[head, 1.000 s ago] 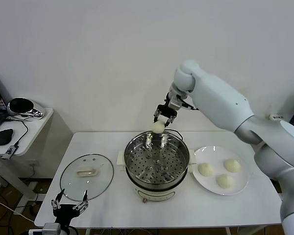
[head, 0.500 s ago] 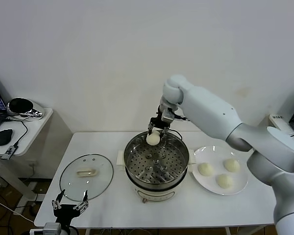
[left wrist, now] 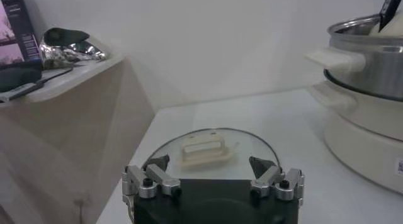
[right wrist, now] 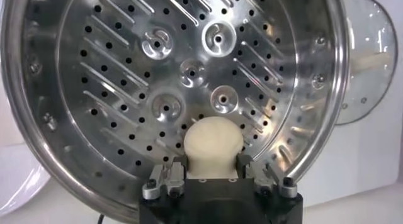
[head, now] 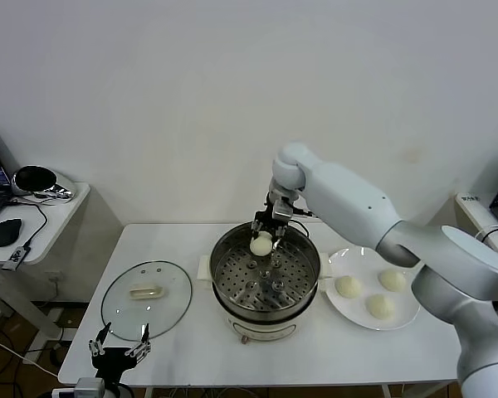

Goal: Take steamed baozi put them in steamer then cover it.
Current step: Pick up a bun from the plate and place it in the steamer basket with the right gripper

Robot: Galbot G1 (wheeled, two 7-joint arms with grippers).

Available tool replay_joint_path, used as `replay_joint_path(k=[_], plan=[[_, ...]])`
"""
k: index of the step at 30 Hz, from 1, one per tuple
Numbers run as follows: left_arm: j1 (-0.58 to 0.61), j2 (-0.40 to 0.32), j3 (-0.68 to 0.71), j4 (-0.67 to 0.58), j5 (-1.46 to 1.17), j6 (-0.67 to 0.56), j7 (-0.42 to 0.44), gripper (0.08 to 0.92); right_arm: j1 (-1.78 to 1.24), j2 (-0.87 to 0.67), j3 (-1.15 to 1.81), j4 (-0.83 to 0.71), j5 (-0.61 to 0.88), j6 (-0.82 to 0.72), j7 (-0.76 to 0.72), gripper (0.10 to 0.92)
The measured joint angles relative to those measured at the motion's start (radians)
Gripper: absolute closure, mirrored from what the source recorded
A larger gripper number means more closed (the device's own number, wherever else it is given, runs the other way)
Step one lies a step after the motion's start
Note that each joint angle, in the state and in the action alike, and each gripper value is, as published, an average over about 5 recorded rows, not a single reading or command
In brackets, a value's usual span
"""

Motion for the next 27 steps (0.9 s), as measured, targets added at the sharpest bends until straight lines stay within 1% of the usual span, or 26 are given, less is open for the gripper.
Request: replay_joint_path(k=[4, 7, 15, 18, 23, 27], plan=[[-0.001, -0.002, 0.001, 0.002, -0.001, 0.000, 0.000, 0.177, -0.006, 0.003, 0.000, -0.003, -0.010, 0.000, 0.007, 0.540], [-0.001, -0.002, 0.000, 0.004, -0.002, 0.000, -0.001, 0.177, -0.009, 0.003, 0.000, -0.003, -0.014, 0.000, 0.012, 0.503], [0.000, -0.002, 0.001, 0.006, -0.002, 0.000, -0.001, 0.177, -0.006, -0.005, 0.006, 0.009, -0.003, -0.006, 0.009, 0.279], [0.000, -0.003, 0.002, 0.007, -0.004, 0.000, -0.001, 0.177, 0.002, -0.015, 0.012, 0.025, 0.019, -0.031, -0.005, 0.222], [0.000, -0.003, 0.005, 0.008, -0.005, 0.001, 0.000, 0.177, 0.026, -0.055, 0.028, 0.085, 0.087, -0.111, -0.029, 0.203], [0.002, 0.000, 0.008, 0.000, -0.010, 0.006, 0.005, 0.177, 0.055, -0.122, 0.037, 0.163, 0.162, -0.215, -0.036, 0.203]])
